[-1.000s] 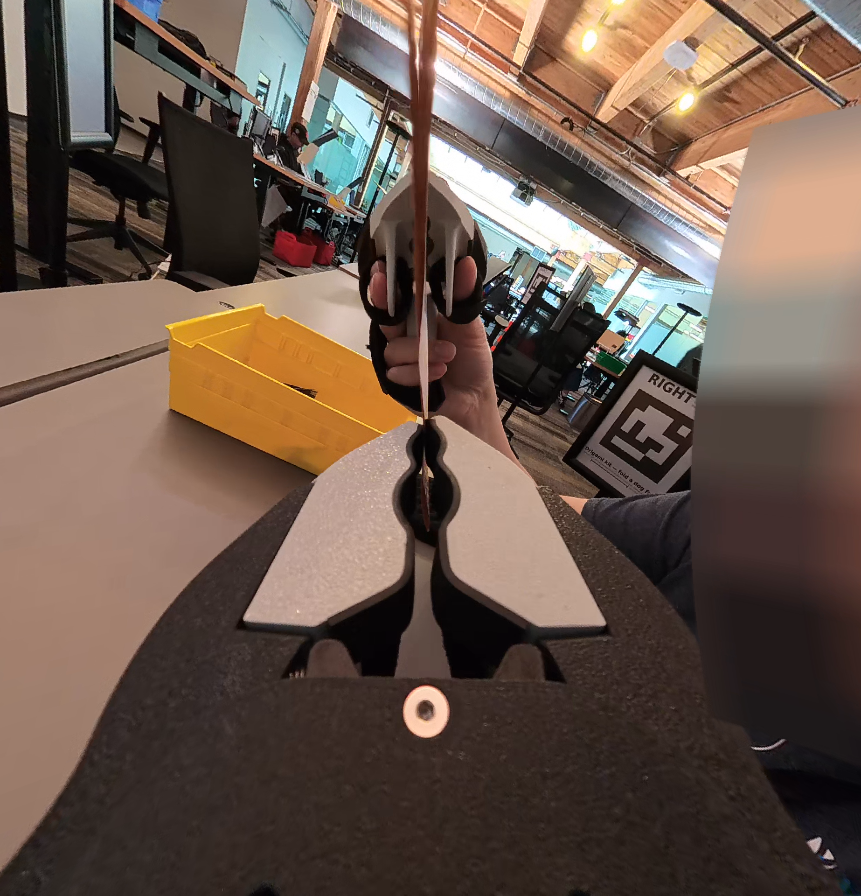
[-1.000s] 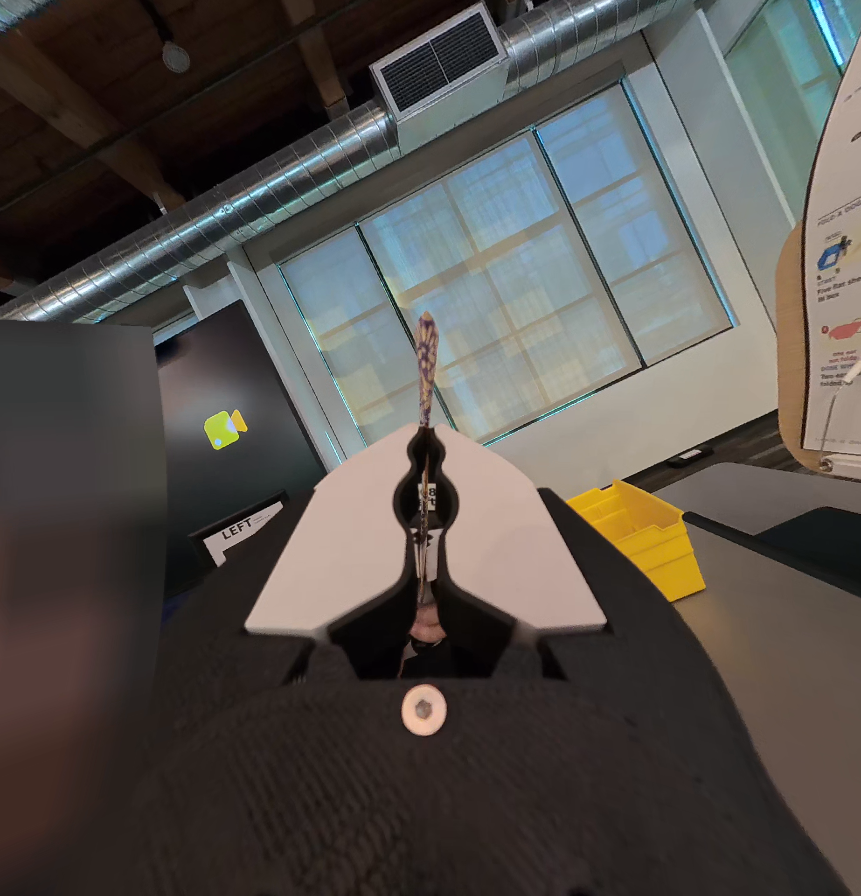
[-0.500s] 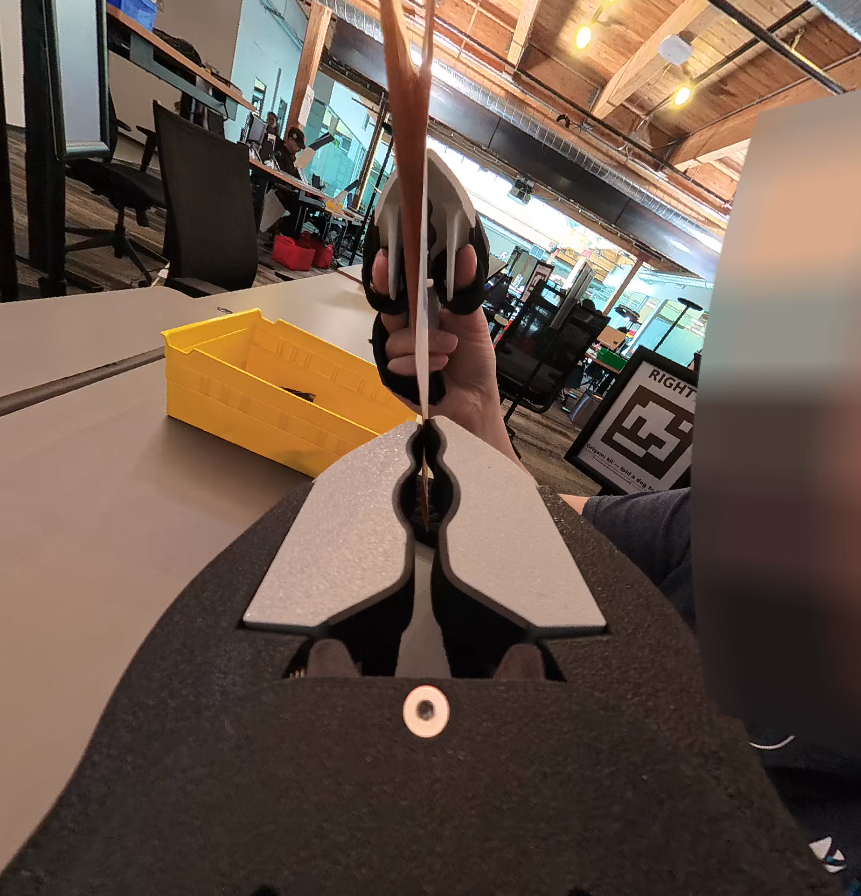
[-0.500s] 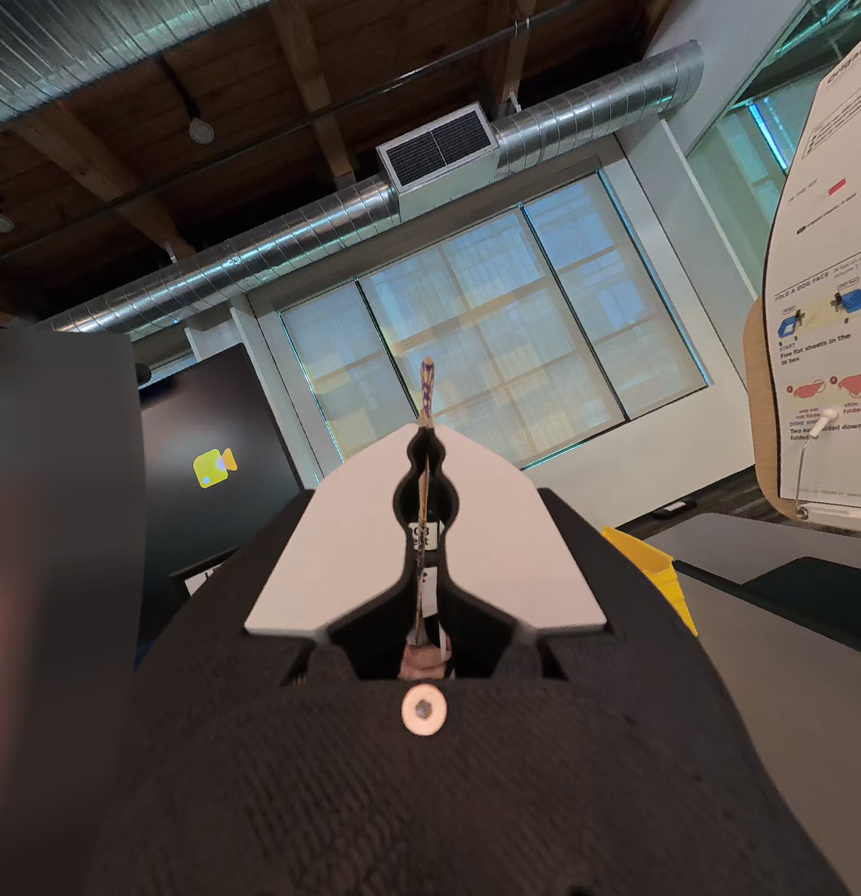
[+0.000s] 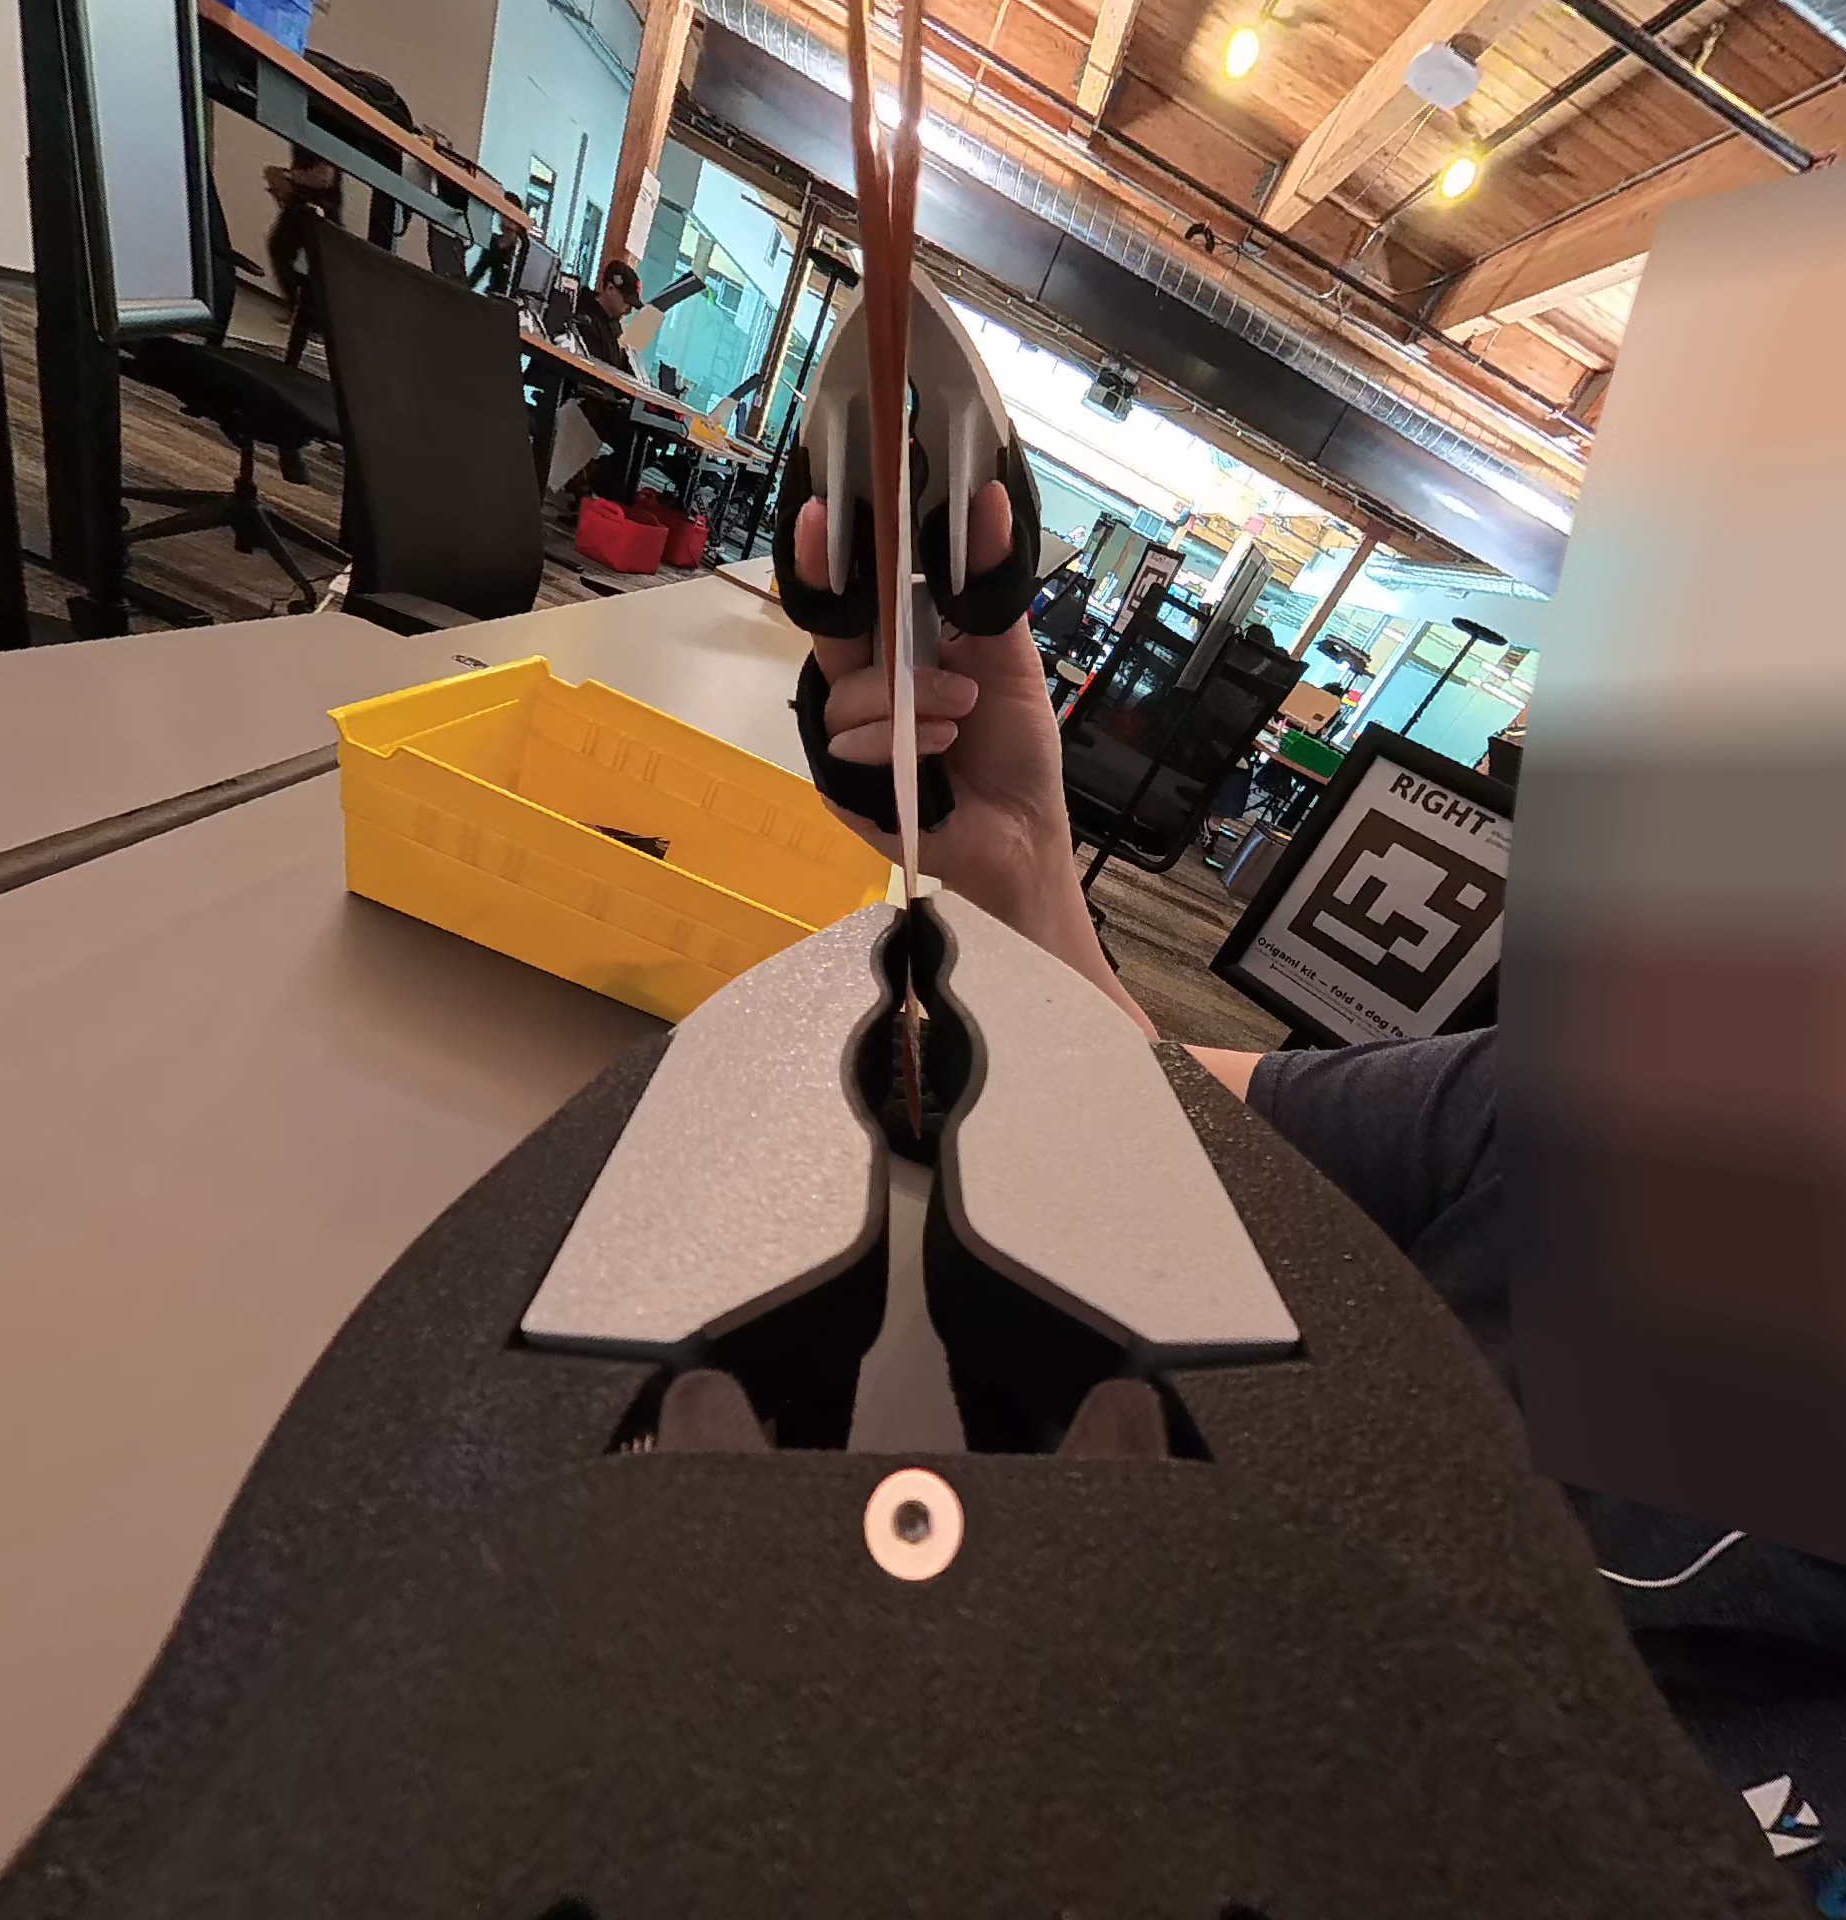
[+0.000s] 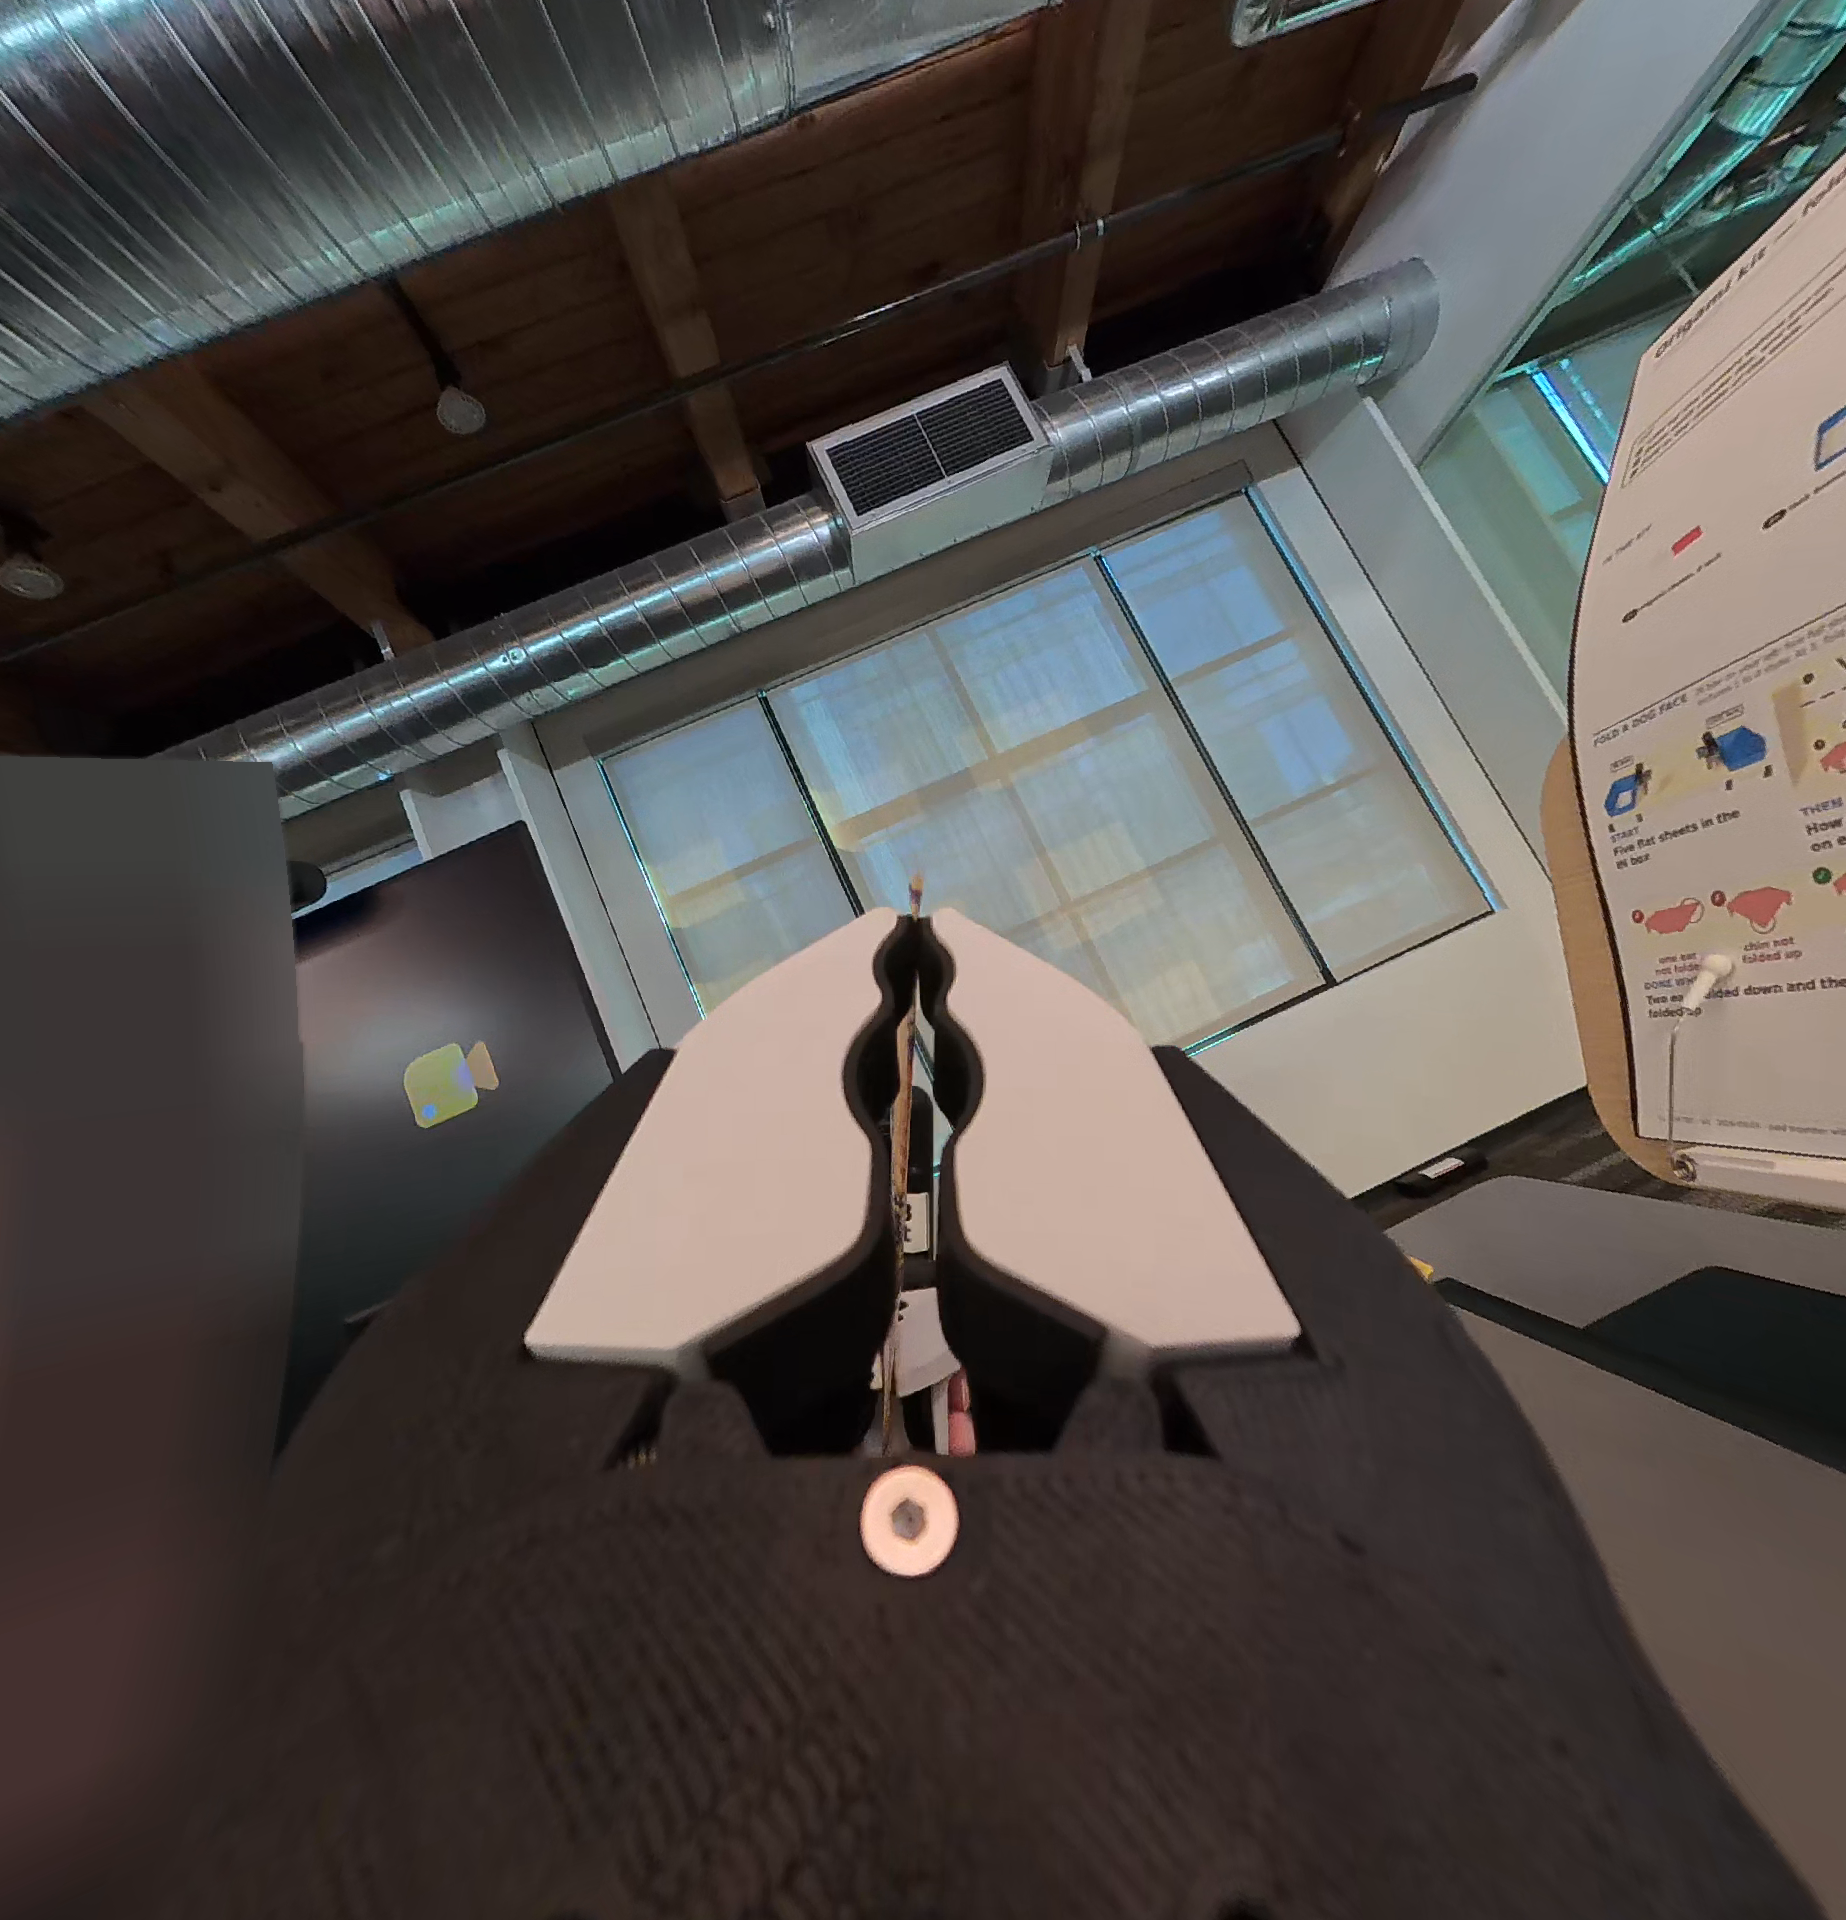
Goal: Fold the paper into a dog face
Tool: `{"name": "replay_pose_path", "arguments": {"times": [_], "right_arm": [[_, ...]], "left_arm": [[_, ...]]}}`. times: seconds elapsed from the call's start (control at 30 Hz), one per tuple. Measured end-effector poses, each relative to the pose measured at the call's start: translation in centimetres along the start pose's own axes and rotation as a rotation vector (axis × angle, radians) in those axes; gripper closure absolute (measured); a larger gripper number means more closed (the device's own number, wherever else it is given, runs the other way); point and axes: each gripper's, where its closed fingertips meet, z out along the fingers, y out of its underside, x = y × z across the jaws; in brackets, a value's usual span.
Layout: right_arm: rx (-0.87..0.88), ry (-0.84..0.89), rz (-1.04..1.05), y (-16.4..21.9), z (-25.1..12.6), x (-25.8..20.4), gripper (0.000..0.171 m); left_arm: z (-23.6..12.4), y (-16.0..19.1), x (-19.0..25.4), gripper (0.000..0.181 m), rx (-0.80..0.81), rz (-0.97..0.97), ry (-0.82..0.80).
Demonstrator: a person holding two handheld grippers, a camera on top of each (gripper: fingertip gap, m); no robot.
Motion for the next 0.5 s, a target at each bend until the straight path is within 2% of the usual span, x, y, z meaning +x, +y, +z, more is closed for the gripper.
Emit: {"name": "replay_pose_path", "arguments": {"times": [0.5], "right_arm": [[0.039,-0.018,0.008,-0.58,-0.28,-0.58,0.171]], "left_arm": [[-0.07,-0.26,0.51,0.181,0.000,0.042,-0.007]]}}
